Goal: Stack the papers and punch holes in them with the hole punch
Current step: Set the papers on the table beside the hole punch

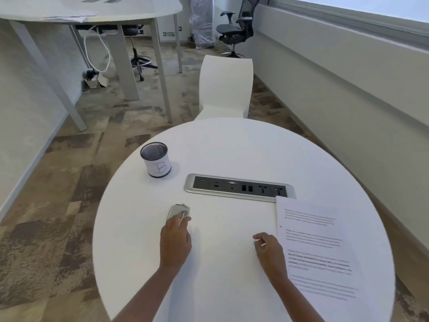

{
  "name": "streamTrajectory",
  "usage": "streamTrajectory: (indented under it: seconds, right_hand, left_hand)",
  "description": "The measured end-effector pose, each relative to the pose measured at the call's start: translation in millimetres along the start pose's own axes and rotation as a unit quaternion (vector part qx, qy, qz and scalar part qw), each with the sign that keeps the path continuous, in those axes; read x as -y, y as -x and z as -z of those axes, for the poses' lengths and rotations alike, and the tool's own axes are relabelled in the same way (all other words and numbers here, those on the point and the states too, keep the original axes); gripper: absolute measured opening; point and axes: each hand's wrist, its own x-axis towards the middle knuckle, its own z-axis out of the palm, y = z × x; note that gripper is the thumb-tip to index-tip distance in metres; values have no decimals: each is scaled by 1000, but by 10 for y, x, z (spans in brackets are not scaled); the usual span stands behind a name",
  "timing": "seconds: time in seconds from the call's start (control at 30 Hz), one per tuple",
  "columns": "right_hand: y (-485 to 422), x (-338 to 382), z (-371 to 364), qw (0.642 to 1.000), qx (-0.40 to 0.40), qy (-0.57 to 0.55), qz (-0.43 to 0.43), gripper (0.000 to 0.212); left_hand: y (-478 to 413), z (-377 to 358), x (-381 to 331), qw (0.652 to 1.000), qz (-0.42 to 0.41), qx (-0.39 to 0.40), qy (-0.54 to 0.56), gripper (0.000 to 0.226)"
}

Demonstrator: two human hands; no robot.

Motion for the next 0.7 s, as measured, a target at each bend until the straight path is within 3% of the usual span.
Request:
streamTrajectory:
  seconds: [0.17,0.47,0.7]
  right_hand:
    - [-70,302,-366,1000,12,20,4,17]
    - [-118,550,-677,991,-33,127,4,26]
    - [-32,621,-778,988,-44,149,20,18]
  left_hand:
    - [-73,104,495,1000,9,-18,8,34]
    - [-178,-9,1146,995,82,50,-13,43]
    - [-233,-187,1310,997,58,42,-13,45]
